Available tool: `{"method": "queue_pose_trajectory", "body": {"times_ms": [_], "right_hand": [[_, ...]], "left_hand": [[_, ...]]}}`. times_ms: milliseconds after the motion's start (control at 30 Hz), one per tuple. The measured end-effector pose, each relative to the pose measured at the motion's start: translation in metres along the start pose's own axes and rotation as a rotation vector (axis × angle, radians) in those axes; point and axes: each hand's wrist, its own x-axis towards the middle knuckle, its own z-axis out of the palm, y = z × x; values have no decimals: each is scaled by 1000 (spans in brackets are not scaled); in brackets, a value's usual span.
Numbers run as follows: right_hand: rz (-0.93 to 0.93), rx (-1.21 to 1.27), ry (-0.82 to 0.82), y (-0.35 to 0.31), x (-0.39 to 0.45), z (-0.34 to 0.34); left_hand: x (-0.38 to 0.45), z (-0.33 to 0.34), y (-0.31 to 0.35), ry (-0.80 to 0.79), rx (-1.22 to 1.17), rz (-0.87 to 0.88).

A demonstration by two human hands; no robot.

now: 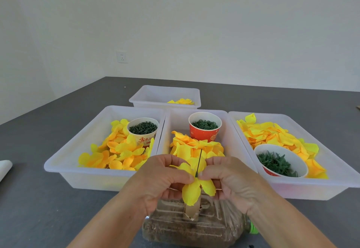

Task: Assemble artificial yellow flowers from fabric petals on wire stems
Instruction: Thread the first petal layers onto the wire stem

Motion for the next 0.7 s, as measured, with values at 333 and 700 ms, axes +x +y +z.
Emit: {"method": "queue_pose_trajectory", "body": {"times_ms": [333,700], "right_hand": [[-78,-157,121,4,-1,4],[-12,-30,52,5,-3,3]], "left_hand": [[-2,-1,-3,32,43,4],[-5,0,1,-20,-35,-52]]}}
